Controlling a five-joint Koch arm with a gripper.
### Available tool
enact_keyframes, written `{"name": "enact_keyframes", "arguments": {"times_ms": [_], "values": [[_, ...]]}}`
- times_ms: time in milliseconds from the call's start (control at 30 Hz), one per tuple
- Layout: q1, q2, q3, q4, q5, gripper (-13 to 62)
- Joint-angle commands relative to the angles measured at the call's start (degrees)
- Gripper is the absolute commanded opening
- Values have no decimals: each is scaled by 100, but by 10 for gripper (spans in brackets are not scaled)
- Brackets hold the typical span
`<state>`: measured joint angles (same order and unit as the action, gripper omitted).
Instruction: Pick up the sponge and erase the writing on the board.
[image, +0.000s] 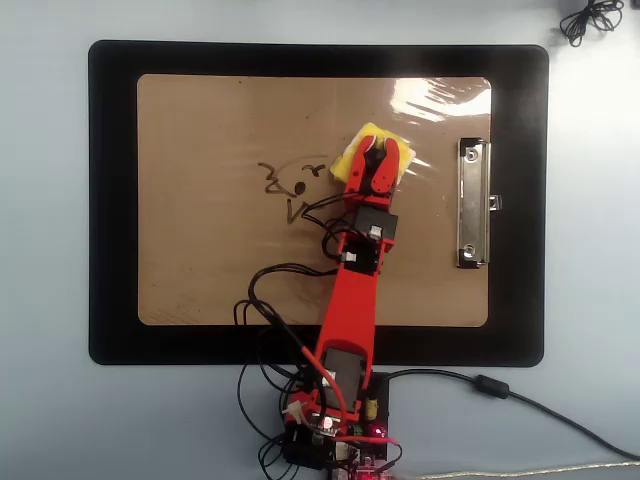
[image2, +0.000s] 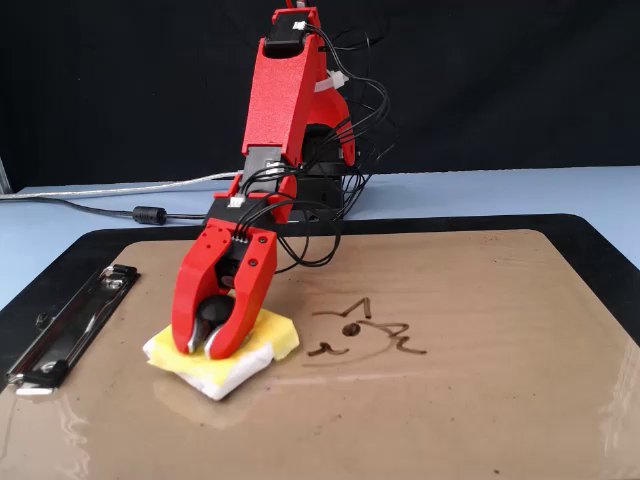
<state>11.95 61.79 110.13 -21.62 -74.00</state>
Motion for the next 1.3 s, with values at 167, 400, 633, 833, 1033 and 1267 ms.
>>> {"name": "enact_keyframes", "arguments": {"times_ms": [167, 400, 633, 833, 1033, 1267], "values": [[44, 2742, 3023, -44, -132, -80], [-853, -79, 264, -563, -791, -80], [-940, 2268, 2979, -545, -800, -80], [-1187, 1925, 2698, -615, -923, -80], [-1169, -220, -114, -483, -905, -80], [-1564, 3498, 3946, -439, -967, -80]]}}
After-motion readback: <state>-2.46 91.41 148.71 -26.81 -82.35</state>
